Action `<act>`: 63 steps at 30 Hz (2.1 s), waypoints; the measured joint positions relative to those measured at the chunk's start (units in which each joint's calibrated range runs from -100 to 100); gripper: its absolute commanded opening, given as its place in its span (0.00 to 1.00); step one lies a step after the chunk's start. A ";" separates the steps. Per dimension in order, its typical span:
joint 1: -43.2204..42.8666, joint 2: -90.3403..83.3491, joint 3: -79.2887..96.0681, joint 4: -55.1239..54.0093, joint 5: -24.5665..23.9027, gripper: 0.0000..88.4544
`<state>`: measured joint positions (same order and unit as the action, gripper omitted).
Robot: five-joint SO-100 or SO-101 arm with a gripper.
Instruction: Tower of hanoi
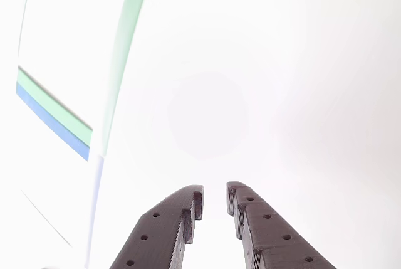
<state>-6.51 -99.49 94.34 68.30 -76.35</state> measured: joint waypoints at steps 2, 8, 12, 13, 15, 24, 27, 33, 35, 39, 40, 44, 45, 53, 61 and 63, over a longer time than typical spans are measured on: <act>0.00 0.00 0.00 0.00 0.00 0.00; 0.00 0.00 0.00 0.00 0.00 0.00; 0.00 0.00 0.00 0.00 0.00 0.00; 0.00 0.00 0.00 0.00 0.00 0.00; 0.00 0.00 0.00 0.00 0.00 0.00; -0.74 0.00 0.00 0.00 1.38 0.00; -1.64 0.00 0.00 0.00 3.15 0.00; -3.27 0.00 0.00 0.00 5.12 0.00; -3.68 0.08 0.00 0.00 5.12 0.00; -3.85 4.05 -0.52 -0.96 5.91 0.00; -4.01 4.90 -0.87 -1.28 6.50 0.00; -4.42 10.13 -4.09 -2.49 9.85 0.00; -4.50 11.82 -5.22 -2.73 10.84 0.00; -4.42 25.66 -16.80 -10.27 23.05 0.00; -2.87 37.57 -36.73 -10.03 50.64 0.00; -2.62 39.85 -41.69 -9.79 61.08 0.00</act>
<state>-9.13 -59.65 52.65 58.51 -15.27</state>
